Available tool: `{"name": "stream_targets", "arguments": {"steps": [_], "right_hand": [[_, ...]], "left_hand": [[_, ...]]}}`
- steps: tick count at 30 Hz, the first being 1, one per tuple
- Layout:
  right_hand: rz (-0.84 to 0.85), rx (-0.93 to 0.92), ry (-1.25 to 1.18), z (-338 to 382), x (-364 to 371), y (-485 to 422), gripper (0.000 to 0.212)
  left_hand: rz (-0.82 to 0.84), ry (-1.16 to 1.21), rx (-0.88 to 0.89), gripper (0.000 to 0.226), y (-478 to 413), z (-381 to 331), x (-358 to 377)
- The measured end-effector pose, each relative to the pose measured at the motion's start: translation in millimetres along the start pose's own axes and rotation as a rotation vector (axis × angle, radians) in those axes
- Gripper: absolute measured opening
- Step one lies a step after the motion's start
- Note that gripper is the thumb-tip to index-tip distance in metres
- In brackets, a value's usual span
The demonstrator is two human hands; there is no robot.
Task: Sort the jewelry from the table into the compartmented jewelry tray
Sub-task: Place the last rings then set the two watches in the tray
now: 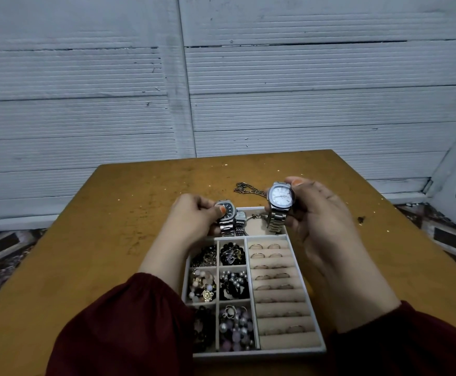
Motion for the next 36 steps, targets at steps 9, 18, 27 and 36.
{"name": "stream_targets", "arguments": {"steps": [9,18,27,36], "right_hand": [[-0.019,-0.006,0.000,0,0,-1,0.014],[0.004,-0.007,-0.018,2,-2,-1,0.015],[-0.006,0.004,-0.027,2,-4,-1,0.013],[-0.001,0.002,0.006,1,-5,-3,0.013]], "left_hand": [[0.072,0.004,-0.058,0.015,-2,5,-3],[-0.043,0.004,0.081,0.010,-7,2,-5],[-0.137,-0.028,0.180,0.017,-9,1,-9],[-0.050,-0.004,0.127,0.005,-11,8,-7]]}}
Point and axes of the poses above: each hand's wrist, its own y-axis away from the middle knuckle, its own x-axis out of the palm, z = x × y, the point moved 3 cm from there along -y, towards the middle knuckle, and after that the axes turned 11 degrees about x, right-handed, at the moved point
